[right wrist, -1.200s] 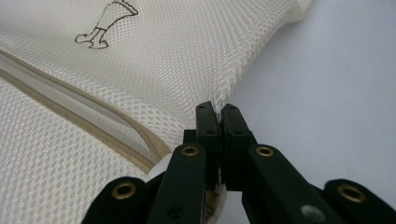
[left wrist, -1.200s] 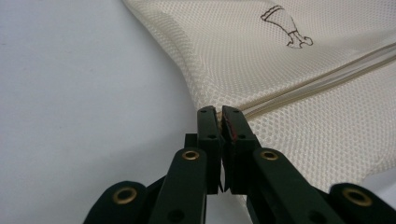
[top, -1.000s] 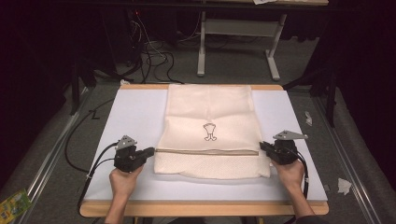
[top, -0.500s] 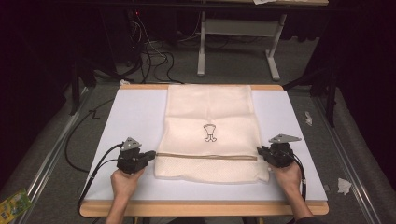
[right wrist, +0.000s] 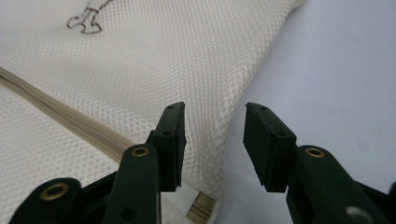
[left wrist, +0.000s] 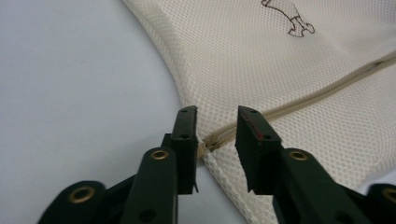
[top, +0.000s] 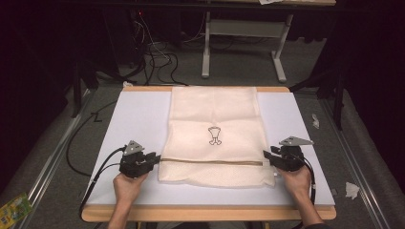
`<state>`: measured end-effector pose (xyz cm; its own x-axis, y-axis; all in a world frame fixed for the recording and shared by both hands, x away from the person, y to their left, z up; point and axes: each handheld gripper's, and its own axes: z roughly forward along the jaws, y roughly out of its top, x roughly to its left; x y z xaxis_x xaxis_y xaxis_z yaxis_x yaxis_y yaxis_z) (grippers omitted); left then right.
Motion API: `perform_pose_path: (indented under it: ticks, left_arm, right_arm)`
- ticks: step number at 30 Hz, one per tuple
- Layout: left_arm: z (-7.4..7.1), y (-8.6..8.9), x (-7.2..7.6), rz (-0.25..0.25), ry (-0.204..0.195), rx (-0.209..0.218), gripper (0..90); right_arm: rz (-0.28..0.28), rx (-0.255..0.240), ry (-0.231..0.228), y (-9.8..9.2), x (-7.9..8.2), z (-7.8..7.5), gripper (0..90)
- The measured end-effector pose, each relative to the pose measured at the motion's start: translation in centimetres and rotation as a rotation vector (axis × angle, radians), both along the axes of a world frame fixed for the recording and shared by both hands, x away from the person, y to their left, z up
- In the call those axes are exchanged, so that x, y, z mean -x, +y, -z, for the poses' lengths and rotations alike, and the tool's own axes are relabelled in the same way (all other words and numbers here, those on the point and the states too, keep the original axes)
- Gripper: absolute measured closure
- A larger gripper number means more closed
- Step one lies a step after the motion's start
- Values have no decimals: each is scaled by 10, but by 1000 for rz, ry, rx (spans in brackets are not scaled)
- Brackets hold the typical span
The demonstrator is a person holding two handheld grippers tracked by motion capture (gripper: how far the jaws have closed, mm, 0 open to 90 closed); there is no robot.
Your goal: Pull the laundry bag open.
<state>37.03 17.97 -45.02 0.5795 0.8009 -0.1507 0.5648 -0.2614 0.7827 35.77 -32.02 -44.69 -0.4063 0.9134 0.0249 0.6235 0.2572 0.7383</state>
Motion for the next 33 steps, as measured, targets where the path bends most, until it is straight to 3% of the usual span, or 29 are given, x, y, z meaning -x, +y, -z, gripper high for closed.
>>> perform_pose_path:
  ticks: [1, 2, 5, 14, 27, 33]
  left_arm:
    - [0, 0, 0, 0, 0, 0, 637]
    - [-4, -2, 3, -6, -32, -35, 622]
    - [-8, -4, 5, 1, -59, -36, 586]
    - [-25, 7, 9, -22, -127, 21, 519]
    - [-36, 24, 16, -37, -162, 75, 492]
    - [-35, 30, 18, -46, -161, 72, 475]
  right_arm:
    - [0, 0, 0, 0, 0, 0, 590]
    - [-6, -32, -21, -1, 2, -4, 577]
    - [-2, -37, -44, 0, 4, -10, 569]
    - [27, -89, -117, -15, 12, -27, 549]
    - [83, -147, -170, -43, 27, -37, 549]
    - [93, -151, -182, -48, 33, -37, 549]
